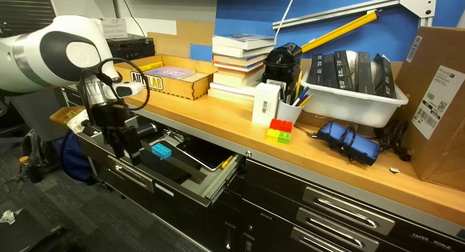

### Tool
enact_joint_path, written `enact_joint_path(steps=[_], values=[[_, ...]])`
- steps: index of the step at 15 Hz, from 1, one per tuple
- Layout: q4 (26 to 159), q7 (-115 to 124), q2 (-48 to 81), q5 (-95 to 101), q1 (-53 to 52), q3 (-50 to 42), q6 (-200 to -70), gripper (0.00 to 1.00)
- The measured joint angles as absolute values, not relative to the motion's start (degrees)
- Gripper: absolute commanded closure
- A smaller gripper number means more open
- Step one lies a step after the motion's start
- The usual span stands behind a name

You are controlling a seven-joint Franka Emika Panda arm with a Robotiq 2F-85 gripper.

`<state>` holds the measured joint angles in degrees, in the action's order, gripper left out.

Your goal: Put the blue object inside the drawer.

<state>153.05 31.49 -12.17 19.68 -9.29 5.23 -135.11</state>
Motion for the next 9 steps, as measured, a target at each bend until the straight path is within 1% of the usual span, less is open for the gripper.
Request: enact_joint_path(steps=[4,9], values=[[154.82,26.93,-11.78,16.83,-8.81,6.17,-135.52,0.0],[155.13,26.57,-8.72,17.26,-7.89,7.8,-140.47,0.0]])
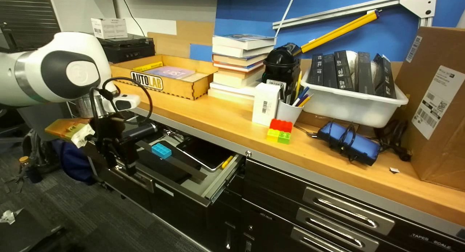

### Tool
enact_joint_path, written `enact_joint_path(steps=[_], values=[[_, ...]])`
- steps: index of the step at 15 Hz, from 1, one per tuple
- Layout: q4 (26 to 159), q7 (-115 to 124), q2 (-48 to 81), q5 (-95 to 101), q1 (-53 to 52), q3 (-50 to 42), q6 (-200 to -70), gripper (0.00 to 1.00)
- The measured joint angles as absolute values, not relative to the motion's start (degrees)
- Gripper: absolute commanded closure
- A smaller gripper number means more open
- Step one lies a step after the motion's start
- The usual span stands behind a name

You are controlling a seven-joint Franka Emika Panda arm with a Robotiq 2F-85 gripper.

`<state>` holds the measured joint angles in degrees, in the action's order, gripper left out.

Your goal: Put the blue object inside the drawer.

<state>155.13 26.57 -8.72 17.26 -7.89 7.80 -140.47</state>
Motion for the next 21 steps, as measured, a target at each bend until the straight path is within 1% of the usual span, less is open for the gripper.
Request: enact_joint_path(steps=[6,12,17,21], values=[[154.58,26.75,-3.0,18.04,-7.65,8.33,-146.77,0.0],[151.45,34.43,0.57,26.54,-7.36,7.82,-151.05,0.0],[146.1,44.77,4.74,35.82,-7.36,6.99,-153.84,0.0],[140.94,46.61,9.96,36.55,-7.51,7.29,-153.96,0.0]])
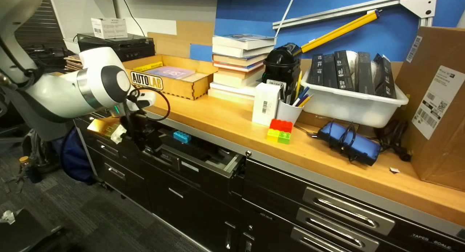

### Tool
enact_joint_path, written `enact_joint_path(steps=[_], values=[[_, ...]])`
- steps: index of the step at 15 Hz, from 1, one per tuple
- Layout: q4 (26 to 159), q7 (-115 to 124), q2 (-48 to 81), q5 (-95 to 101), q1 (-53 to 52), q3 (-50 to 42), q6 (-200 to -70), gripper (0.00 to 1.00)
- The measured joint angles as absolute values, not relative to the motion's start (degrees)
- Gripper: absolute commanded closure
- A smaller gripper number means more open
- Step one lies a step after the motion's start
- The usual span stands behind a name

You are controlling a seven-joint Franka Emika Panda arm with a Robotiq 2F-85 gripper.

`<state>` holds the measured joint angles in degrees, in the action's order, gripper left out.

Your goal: Put the blue object inside the drawer.

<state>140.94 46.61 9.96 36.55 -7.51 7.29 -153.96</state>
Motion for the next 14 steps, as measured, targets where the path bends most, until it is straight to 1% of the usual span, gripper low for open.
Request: enact_joint_path(steps=[2,4,11,14], values=[[138.54,47.27,12.67,37.68,-7.85,7.26,-153.96,0.0],[135.9,50.9,14.73,42.96,-8.89,6.46,-153.96,0.0],[125.17,70.92,21.65,62.5,-15.15,2.68,-154.06,0.0],[124.44,79.51,23.16,68.71,-17.16,1.31,-153.93,0.0]])
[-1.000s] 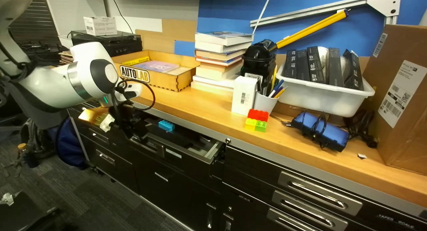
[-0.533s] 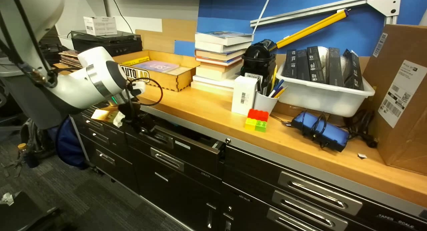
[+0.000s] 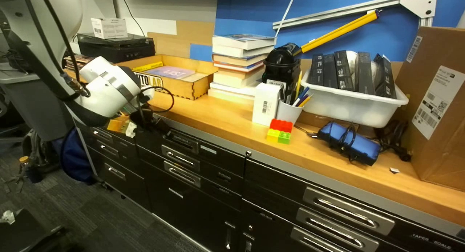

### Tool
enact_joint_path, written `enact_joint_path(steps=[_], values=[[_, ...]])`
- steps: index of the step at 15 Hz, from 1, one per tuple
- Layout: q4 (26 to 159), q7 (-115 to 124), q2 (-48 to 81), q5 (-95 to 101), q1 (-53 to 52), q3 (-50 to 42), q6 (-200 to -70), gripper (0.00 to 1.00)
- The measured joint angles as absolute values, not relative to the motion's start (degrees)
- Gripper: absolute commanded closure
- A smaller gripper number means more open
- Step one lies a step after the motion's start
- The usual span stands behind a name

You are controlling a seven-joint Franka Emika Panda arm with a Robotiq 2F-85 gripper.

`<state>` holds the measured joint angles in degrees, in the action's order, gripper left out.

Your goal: Put the blue object inside the drawer.

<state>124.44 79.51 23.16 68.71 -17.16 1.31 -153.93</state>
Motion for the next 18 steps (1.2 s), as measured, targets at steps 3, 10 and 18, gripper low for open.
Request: enact_joint_path(steps=[3,10,18], values=[[124.37,79.47,23.11,67.26,-17.22,1.6,-153.08,0.0],[126.11,59.34,15.99,46.64,-13.09,6.59,-145.42,0.0],[126.11,26.05,7.12,14.97,-8.74,14.0,-136.83,0.0]])
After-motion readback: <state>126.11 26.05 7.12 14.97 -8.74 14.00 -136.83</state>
